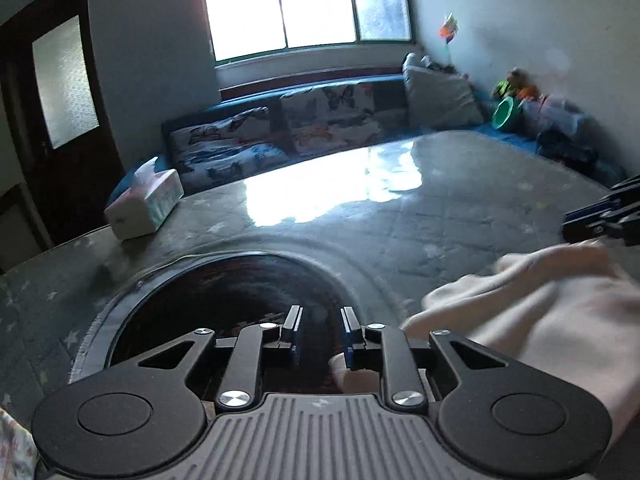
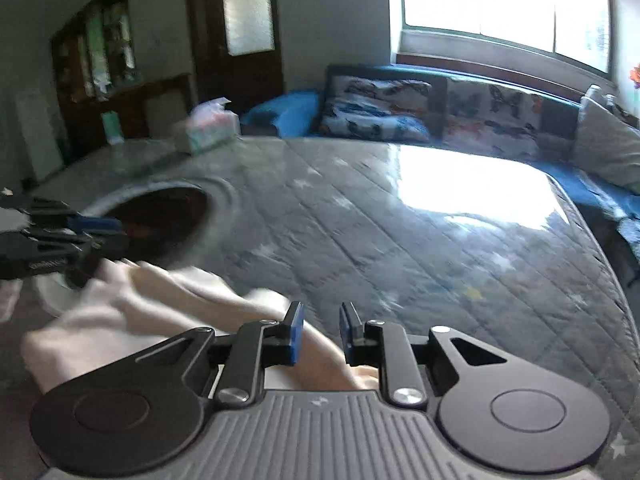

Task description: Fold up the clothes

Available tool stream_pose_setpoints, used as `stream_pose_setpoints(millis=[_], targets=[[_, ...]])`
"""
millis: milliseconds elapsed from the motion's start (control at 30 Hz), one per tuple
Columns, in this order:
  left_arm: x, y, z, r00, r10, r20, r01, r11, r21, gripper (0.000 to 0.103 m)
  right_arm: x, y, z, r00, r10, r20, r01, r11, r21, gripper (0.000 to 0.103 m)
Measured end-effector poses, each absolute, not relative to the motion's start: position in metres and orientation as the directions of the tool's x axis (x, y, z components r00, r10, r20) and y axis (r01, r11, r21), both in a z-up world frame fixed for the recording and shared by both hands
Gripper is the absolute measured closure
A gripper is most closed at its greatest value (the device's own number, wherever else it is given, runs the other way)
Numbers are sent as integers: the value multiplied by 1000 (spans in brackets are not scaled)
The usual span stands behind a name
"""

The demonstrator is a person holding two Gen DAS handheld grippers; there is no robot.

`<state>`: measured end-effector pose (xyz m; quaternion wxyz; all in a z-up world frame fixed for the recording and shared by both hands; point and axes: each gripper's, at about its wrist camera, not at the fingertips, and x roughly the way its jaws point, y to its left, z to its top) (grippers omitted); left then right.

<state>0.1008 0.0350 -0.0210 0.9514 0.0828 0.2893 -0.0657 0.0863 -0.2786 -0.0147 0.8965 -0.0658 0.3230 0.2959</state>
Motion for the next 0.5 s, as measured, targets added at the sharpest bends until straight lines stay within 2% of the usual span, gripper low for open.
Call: stream_pose_setpoints(millis=[133, 267, 500], targets=[[74, 16, -11, 810, -193, -554, 268, 962, 56, 82, 82, -254, -10, 543, 557, -628, -652, 751, 103, 84], [46, -13, -18, 753, -332, -568, 394, 919, -16, 81, 88, -226, -21, 487, 566, -665, -697, 710, 94, 84], [28, -42, -41, 697, -396, -598, 481, 876, -20, 82, 89, -204, -26, 471, 561, -680, -719, 691, 72, 84]])
